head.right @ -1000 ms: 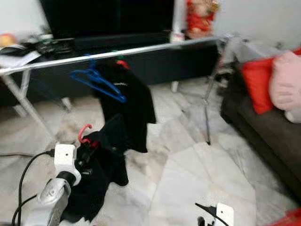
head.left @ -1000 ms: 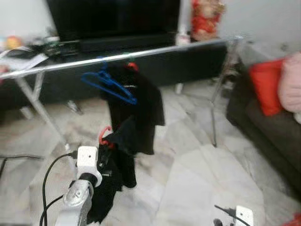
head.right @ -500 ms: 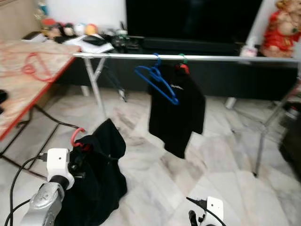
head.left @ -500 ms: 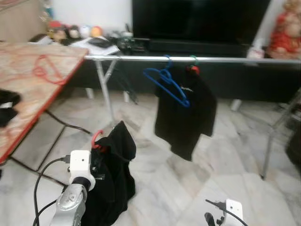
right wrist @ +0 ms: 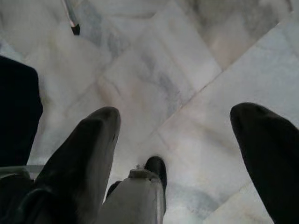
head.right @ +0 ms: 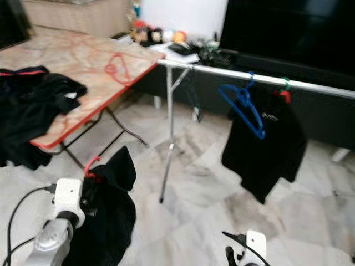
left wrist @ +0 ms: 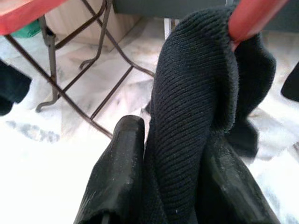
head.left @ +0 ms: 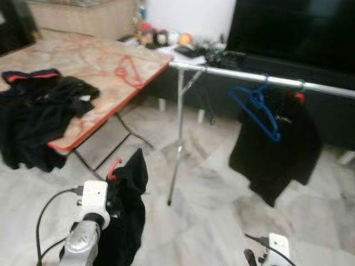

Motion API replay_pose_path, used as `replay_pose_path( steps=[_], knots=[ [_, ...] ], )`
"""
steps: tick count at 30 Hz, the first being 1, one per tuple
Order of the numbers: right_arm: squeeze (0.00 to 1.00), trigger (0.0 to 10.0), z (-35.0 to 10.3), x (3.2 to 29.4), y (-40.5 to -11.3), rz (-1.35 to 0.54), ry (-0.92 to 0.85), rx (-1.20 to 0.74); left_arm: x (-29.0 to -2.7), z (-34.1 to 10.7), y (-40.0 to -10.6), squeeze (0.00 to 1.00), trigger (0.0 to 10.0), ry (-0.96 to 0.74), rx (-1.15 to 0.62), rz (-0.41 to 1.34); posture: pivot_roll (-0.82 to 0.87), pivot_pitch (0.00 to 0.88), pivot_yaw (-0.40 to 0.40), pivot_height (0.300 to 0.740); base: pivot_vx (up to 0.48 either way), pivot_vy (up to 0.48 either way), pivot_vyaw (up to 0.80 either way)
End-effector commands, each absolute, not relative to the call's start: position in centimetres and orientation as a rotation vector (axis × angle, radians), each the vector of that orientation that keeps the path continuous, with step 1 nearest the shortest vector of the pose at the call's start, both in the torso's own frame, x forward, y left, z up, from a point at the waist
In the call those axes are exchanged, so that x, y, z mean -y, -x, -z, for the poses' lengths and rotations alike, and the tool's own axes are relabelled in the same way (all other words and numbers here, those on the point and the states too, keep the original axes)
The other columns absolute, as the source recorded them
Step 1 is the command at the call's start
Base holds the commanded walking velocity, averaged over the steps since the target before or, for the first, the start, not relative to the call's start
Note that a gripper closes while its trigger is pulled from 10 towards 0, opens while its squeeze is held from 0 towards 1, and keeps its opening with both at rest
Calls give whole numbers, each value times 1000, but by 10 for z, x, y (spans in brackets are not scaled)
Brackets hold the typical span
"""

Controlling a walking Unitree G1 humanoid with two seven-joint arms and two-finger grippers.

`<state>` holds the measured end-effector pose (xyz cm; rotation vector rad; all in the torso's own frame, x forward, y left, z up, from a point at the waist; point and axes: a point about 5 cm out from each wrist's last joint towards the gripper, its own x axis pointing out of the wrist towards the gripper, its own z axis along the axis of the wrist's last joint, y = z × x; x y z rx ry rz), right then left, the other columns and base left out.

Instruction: Hang hanger

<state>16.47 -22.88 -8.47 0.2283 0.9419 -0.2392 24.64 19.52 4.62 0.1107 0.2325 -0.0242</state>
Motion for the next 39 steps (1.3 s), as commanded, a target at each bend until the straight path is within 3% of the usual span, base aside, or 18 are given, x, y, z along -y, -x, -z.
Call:
replay_pose_path(
  steps=[1,11,21,33,39],
  knots=[
    [0,10000,85,229,-164,281,-257,-939,-198,-61,-253,0,10000,-144,-170,31,101,0,-20,716,0,0,0],
    [0,10000,86,228,-163,307,-288,-933,-196,-64,-256,0,10000,-172,-160,19,93,0,10,716,0,0,0],
    [0,10000,84,226,-167,266,-267,-932,-198,-65,-254,0,10000,-169,-149,-13,98,0,-16,716,0,-24,0],
    [0,10000,83,229,-168,228,-211,-926,-195,-64,-253,0,10000,-151,-147,-12,87,0,-24,716,0,-279,0],
    [0,10000,84,228,-166,218,-213,-937,-195,-64,-252,0,10000,-150,-149,-13,84,0,-22,716,0,-297,800]
  ],
)
